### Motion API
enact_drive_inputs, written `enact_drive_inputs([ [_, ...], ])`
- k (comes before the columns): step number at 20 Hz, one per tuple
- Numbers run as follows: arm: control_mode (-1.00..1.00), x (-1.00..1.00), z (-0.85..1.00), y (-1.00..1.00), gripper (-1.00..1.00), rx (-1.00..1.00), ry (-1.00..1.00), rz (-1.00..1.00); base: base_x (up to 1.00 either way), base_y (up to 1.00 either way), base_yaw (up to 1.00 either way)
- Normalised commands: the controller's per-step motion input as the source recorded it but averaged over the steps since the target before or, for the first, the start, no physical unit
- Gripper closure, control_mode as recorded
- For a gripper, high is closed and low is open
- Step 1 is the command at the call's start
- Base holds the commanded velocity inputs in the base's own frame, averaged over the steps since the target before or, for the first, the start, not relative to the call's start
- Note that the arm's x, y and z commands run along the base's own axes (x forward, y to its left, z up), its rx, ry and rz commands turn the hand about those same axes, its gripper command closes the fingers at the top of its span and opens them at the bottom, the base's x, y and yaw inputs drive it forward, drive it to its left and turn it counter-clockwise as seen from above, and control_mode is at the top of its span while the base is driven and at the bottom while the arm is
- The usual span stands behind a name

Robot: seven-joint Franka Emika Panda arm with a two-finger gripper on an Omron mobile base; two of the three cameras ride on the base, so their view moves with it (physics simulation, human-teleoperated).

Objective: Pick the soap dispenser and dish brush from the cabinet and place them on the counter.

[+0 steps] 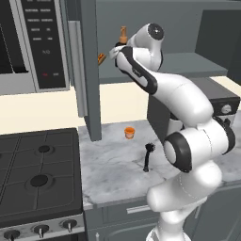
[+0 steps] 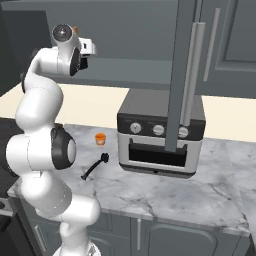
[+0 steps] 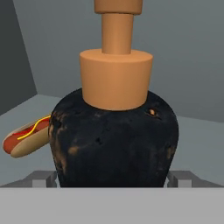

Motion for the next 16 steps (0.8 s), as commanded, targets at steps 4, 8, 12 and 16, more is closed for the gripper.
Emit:
enact_drive_inputs([
  [4,-1.00,0.11,-0.05,0.10,1.00,0.00,0.01,0.00,0.00,0.00,0.00],
  [8,-1.00,0.03,-0.01,0.01,1.00,0.00,0.00,0.00,0.00,0.00,0.00],
  [12,-1.00,-0.07,0.02,0.01,1.00,0.00,0.01,-0.01,0.00,0.00,0.00],
  [16,-1.00,-0.19,0.12,0.03,1.00,-0.01,0.00,-0.02,0.00,0.00,0.00],
])
